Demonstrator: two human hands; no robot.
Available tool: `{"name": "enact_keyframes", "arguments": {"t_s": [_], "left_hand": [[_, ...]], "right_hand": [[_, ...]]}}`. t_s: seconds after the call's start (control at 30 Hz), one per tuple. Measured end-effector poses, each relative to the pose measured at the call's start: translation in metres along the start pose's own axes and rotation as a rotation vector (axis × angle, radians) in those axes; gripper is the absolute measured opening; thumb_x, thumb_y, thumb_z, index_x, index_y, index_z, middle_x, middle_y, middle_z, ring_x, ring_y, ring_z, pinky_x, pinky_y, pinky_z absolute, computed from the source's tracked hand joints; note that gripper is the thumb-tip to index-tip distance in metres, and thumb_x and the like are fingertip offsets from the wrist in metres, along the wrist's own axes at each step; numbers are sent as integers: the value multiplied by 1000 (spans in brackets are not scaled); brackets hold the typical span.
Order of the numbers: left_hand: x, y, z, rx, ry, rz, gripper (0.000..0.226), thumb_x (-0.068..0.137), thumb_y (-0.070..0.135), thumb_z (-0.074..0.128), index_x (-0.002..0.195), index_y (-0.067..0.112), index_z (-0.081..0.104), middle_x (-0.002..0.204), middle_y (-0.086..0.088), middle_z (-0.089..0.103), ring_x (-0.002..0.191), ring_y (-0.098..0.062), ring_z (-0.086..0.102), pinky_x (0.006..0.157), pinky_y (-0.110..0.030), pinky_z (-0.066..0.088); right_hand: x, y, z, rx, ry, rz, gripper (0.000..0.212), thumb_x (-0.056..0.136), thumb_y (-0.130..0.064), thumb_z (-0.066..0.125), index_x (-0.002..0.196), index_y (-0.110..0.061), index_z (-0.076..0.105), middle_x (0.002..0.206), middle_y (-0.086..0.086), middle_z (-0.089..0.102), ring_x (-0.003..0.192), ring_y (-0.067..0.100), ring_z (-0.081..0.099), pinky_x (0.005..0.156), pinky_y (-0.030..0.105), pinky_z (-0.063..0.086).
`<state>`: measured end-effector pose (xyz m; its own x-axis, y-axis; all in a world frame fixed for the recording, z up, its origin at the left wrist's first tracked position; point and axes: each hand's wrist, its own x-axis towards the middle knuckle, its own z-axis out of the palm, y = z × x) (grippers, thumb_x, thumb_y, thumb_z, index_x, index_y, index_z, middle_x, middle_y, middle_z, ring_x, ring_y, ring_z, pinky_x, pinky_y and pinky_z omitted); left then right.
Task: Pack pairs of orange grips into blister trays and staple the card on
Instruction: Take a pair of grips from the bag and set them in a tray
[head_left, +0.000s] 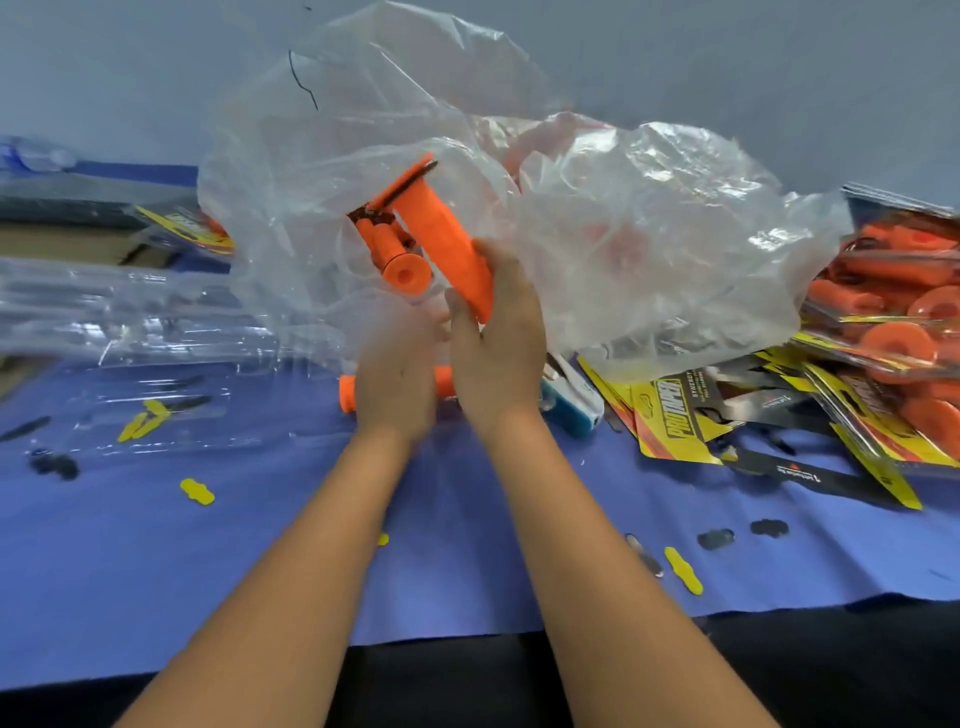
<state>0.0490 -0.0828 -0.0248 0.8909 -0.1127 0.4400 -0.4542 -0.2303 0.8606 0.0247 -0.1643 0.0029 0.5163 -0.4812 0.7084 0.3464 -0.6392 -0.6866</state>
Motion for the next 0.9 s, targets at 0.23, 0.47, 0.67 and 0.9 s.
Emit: {"name": "enact_keyframes", "arguments": {"t_s": [0.23, 0.47, 0.67, 0.9], "left_hand": [[-7, 2, -8, -189, 171, -37, 21, 86, 48, 46, 88, 37, 64, 83, 23, 68, 84, 7, 61, 82, -23, 45], [-7, 9, -19, -74, 138, -21, 29, 76, 58, 55, 81, 31, 64, 74, 11, 65, 71, 1, 58, 68, -23, 43], [3, 4, -33, -66, 305, 42, 60, 86, 22, 72, 139, 14, 46, 128, 2, 55, 109, -2, 55, 91, -13, 44], [16, 0, -54, -34, 249, -64, 15, 91, 20, 66, 105, 18, 72, 95, 1, 72, 90, -13, 67, 84, -26, 53]], "right_hand": [[-17, 21, 2, -69, -236, -77, 43, 74, 13, 55, 113, -3, 59, 114, 12, 57, 104, 27, 54, 87, 24, 40], [-24, 19, 1, -50, -179, -43, 36, 77, 9, 55, 111, -3, 58, 112, 13, 54, 102, 21, 49, 84, 6, 31], [-21, 21, 1, -154, -132, -65, 35, 83, 6, 62, 116, -7, 64, 119, 16, 54, 110, 34, 55, 78, 32, 45], [-21, 17, 0, -208, -193, -119, 44, 85, 6, 60, 125, -12, 63, 130, 12, 54, 116, 31, 54, 79, 39, 50]]}}
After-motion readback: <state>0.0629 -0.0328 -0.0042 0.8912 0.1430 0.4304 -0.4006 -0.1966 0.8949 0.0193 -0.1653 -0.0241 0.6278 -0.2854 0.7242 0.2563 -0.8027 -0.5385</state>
